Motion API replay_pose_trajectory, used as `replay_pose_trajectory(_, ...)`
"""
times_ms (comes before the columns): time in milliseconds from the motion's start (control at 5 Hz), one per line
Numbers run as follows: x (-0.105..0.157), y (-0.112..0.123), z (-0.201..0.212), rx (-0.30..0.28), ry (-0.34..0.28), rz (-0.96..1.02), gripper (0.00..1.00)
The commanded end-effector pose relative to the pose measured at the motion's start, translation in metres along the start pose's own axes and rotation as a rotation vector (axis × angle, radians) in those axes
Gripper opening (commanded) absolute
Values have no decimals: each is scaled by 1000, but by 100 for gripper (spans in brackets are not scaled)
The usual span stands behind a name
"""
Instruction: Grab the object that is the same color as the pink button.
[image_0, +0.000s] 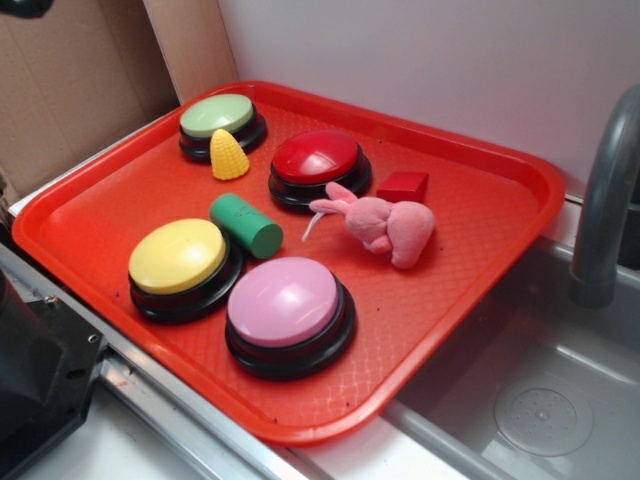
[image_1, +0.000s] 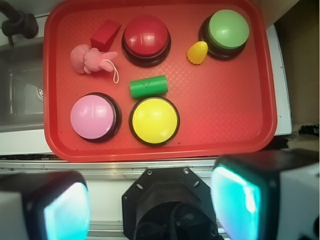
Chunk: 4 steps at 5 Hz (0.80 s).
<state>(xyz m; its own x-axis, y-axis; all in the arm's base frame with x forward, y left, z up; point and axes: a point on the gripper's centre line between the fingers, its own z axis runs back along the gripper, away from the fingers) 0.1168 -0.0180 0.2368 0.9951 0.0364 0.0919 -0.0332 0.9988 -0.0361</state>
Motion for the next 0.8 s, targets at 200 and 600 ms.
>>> replay_pose_trajectory(200, 32, -3, -12, -13, -33, -136, 100)
replay_pose_trajectory(600, 85, -27, -49, -52, -89, -459, 100)
